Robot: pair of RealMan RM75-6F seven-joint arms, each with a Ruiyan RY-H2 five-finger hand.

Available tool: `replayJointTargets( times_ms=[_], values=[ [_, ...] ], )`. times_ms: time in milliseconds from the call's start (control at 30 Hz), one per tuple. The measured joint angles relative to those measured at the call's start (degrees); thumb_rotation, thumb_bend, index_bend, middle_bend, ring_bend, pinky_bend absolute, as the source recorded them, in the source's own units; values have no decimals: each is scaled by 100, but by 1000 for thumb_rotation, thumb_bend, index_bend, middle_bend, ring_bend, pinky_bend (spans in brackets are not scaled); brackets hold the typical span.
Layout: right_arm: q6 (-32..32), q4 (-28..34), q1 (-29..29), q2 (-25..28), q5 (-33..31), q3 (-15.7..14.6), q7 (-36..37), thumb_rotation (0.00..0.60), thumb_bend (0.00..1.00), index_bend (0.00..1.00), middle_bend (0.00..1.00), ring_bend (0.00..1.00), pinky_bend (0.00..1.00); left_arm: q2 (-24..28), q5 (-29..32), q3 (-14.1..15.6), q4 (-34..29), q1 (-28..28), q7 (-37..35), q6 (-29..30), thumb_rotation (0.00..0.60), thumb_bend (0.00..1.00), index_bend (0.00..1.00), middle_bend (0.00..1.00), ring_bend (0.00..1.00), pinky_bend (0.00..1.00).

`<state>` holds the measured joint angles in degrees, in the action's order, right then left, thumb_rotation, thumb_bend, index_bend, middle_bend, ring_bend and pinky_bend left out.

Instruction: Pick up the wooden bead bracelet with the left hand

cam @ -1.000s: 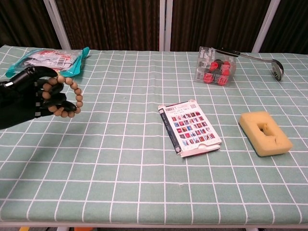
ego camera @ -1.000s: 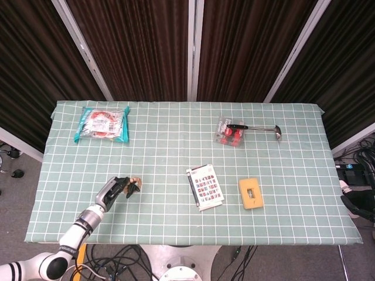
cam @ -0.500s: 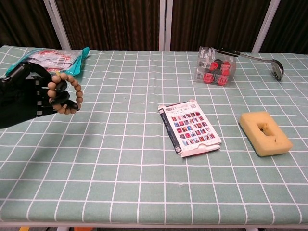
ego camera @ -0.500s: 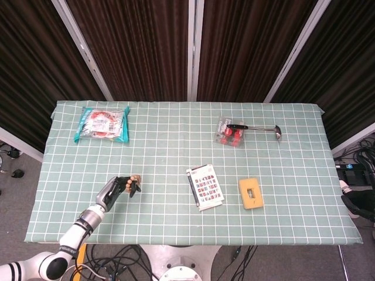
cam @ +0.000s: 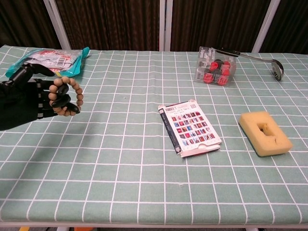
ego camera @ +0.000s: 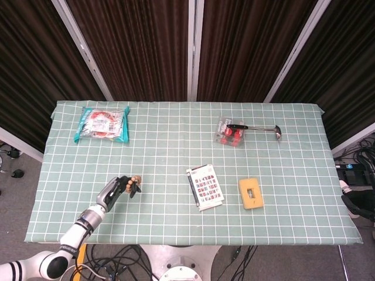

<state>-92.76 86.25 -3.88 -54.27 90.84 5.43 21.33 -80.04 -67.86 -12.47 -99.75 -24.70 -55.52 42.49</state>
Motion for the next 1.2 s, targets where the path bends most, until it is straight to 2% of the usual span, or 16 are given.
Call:
replayJointTargets(
  times_ms=[500,600,700,767,1067,1200],
  values=[
    [35,18,-7,-3,-21,3,-35,600,102,0,19,0,0,-27,120,-14,42,2,107,-51,196,567,662,754,437,120],
    [30,25,-8,-1,-23,9,-45,600,102,0,19,0,0,-30,134,-16,43,7,145,-54,248,567,662,754,437,120],
    [32,31,-6,2,-25,9,-50,600,101,0,19,0,0,-33,133,-13,43,13,171,-53,378,569,662,755,437,120],
    [33,32,-5,1,-22,7,-52,600,102,0,19,0,0,-37,150,-17,43,17,180,-53,408,570,662,755,437,120],
    [13,41,2,3,-21,14,-55,600,102,0,19,0,0,-27,176,-41,13,41,203,-59,411,578,662,754,437,120],
    [6,52,2,12,-18,18,-65,600,102,0,19,0,0,-21,145,-43,-8,57,197,-58,389,587,661,749,437,120]
  ],
)
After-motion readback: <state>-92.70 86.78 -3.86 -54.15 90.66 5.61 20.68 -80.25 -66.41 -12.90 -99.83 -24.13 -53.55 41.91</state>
